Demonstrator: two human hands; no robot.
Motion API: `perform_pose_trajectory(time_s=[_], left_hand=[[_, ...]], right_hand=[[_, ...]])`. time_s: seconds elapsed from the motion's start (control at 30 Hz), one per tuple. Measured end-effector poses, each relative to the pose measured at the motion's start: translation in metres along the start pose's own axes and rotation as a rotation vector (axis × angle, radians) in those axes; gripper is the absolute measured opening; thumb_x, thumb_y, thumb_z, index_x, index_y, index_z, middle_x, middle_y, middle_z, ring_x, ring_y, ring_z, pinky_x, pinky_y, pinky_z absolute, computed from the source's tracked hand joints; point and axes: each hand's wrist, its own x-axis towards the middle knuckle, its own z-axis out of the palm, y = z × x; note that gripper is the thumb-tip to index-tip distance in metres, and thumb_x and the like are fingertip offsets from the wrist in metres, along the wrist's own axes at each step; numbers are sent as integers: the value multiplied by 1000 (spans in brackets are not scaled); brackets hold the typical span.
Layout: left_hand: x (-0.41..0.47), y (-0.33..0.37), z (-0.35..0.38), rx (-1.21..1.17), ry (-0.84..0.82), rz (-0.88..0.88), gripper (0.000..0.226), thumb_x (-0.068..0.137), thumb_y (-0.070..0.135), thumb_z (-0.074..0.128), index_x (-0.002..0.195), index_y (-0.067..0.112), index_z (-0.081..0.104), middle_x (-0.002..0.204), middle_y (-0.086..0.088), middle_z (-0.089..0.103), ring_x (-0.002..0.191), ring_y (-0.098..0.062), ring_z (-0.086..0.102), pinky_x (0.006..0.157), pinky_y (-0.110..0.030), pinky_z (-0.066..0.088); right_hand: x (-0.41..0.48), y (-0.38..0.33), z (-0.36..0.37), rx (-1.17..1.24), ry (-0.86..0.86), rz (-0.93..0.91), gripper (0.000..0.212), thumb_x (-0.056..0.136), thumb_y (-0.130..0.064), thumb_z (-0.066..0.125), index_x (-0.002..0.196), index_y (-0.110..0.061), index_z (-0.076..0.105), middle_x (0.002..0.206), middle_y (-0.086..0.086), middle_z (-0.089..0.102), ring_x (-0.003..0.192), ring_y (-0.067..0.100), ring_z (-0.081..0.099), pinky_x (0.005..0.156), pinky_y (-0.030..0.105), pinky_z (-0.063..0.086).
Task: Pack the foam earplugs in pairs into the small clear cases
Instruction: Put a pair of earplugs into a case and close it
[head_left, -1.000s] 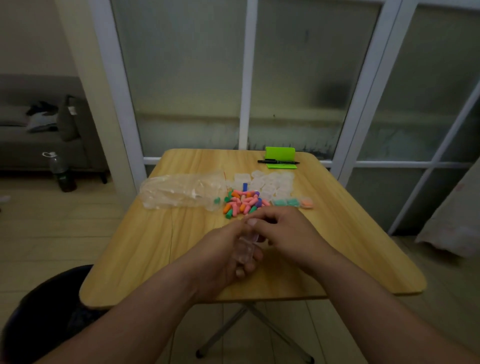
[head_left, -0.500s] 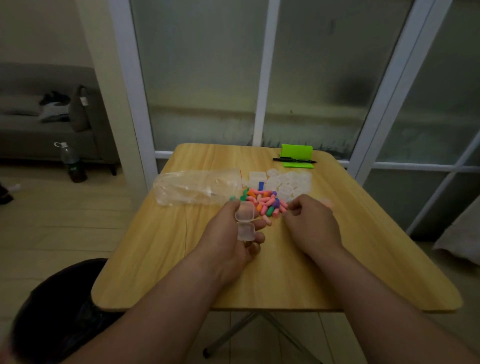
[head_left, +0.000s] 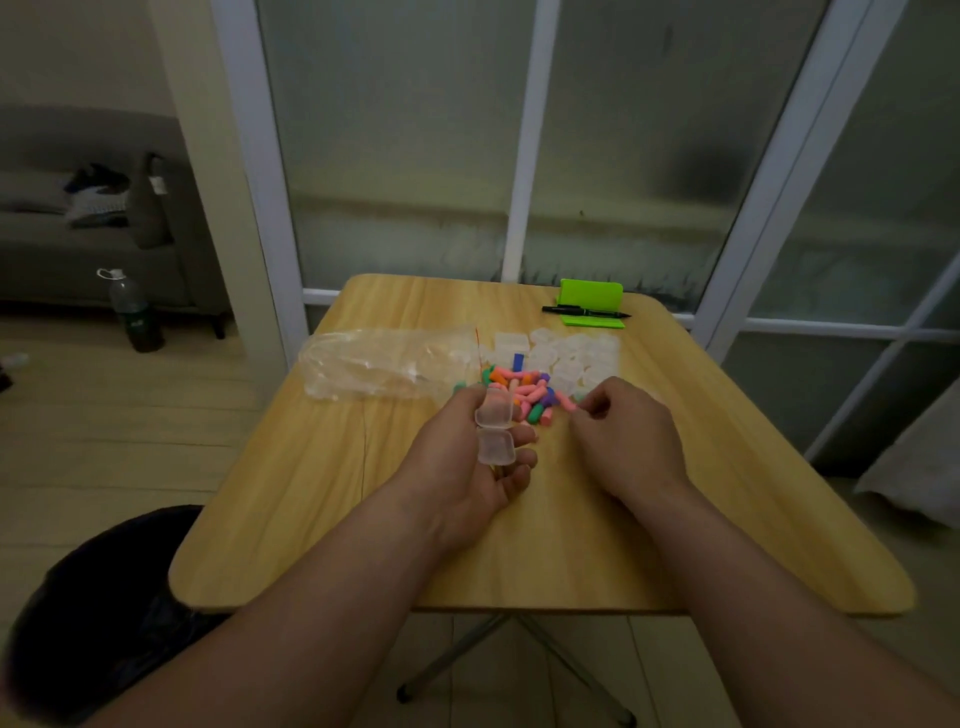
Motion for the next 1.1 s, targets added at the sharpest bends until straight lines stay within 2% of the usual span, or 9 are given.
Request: perform_pose_trajectory(time_s=[0.17,0.47,0.57,0.63,0.7,0.77,0.9,1.03,1.1], left_hand=[[-2,-1,1,-22,-68,-41,42,105,45,47,115,11,70,101,-14,62,72,-21,59,64,-31,50],[-7,-6,-1,-20,-187,-45,54,104,47,43,132,10,69,98,-9,60,74,-17,54,66,-30,44],[-7,-7,-1,-36,-214,-45,57,105,48,38,144,15,61,132,-16,66,111,-28,63,94,-38,49],[-8,-7,-1,-39,-220,-49,57,106,47,36,147,14,59,150,-20,57,140,-33,52,122,-43,33],[-11,-4,-1,-60,-203,-32,56,106,43,37,147,12,58,155,-20,51,136,-30,51,126,-45,22],[-11,-2,-2,-66,-210,-25,56,105,41,38,147,12,59,144,-20,62,113,-25,62,118,-41,36],[-12,1,-6,-62,-270,-45,49,104,40,36,133,10,63,86,-8,69,57,-13,66,70,-31,49],[-12,2,-8,-43,-240,-46,54,103,42,37,137,9,64,104,-11,69,61,-13,62,68,-30,46],[-10,1,-10,-25,-204,-42,50,103,45,39,125,9,66,92,-10,64,64,-15,53,64,-29,43]], right_hand=[[-11,7,-24,148,-3,-85,12,94,-17,74,96,-24,65,89,-10,64,83,5,60,69,25,50],[-51,-23,-50,308,-142,-376,5,95,-29,76,99,-32,76,95,-13,66,89,0,60,72,10,46],[-60,-30,-42,264,-179,-439,7,90,-30,80,96,-33,79,93,-12,57,87,-1,54,71,10,39],[-62,-32,-36,204,-209,-468,8,89,-32,81,96,-32,80,93,-15,52,88,-5,51,71,10,37],[-62,-32,-31,158,-221,-487,7,89,-34,80,96,-34,81,92,-18,50,88,-5,50,70,11,36],[-62,-33,-29,143,-218,-494,7,89,-35,79,96,-35,80,92,-18,50,87,-4,50,69,14,35],[-61,-34,-24,164,-207,-508,12,88,-31,81,100,-36,80,92,-16,53,87,-1,51,70,18,38],[-55,-32,-26,280,-189,-450,14,91,-22,79,101,-32,77,93,-13,59,85,2,56,70,15,41],[-46,-27,-27,275,-151,-368,12,95,-20,72,101,-30,75,96,-11,64,86,2,59,71,18,45]])
